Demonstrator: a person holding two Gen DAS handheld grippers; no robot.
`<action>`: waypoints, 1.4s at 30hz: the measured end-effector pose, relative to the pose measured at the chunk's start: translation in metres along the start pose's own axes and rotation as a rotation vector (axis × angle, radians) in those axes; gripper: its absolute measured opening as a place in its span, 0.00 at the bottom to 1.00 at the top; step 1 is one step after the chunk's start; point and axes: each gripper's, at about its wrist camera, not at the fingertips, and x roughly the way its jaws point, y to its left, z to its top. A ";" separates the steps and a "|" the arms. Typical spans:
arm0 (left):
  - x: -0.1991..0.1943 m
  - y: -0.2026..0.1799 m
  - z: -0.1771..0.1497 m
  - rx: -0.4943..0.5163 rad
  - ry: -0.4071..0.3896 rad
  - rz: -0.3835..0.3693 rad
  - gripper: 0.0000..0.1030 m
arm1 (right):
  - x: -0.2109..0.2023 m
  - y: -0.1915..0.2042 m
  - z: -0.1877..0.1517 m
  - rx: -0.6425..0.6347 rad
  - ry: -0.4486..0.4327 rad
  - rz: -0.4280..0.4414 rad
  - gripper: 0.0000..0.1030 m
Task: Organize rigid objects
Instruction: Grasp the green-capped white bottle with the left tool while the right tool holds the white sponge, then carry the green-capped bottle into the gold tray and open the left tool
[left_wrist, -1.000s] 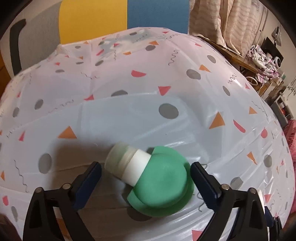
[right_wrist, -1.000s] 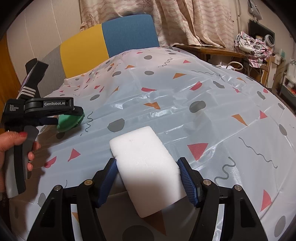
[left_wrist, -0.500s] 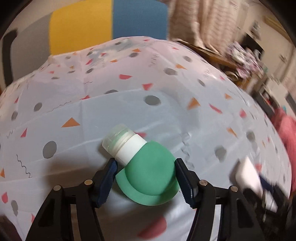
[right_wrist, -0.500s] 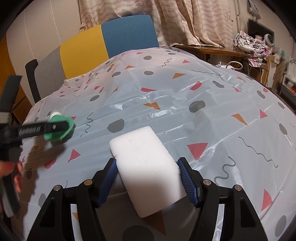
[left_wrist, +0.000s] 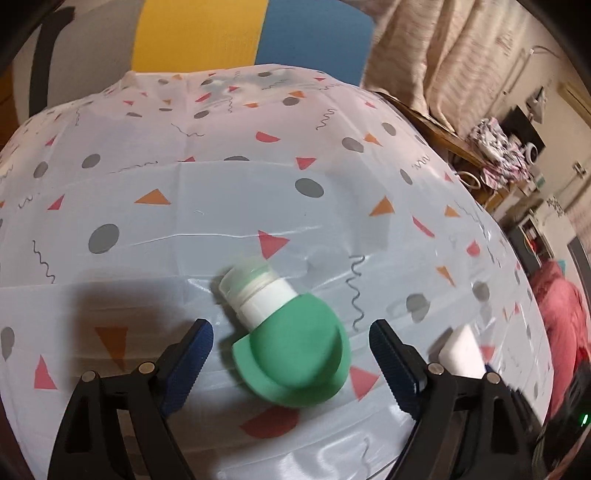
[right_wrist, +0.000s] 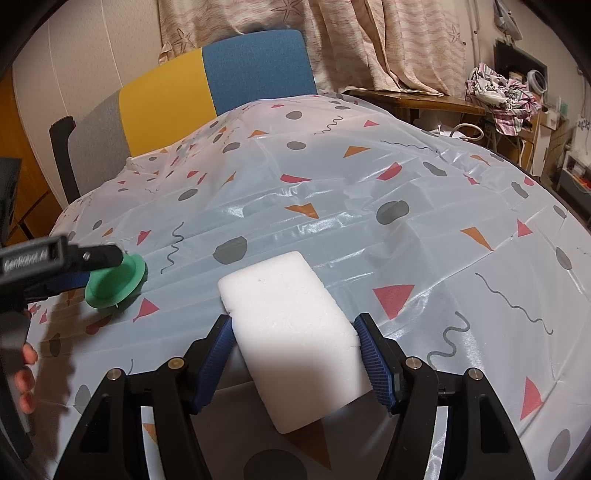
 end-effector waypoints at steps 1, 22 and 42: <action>0.002 -0.003 0.002 -0.003 0.000 0.006 0.86 | 0.000 0.000 0.000 0.000 0.000 0.000 0.66; 0.013 0.003 -0.005 -0.012 0.018 -0.027 0.57 | 0.000 0.002 -0.001 -0.010 -0.003 -0.011 0.66; -0.053 -0.003 -0.067 -0.027 -0.076 -0.172 0.55 | 0.002 0.009 -0.002 -0.043 0.001 -0.052 0.66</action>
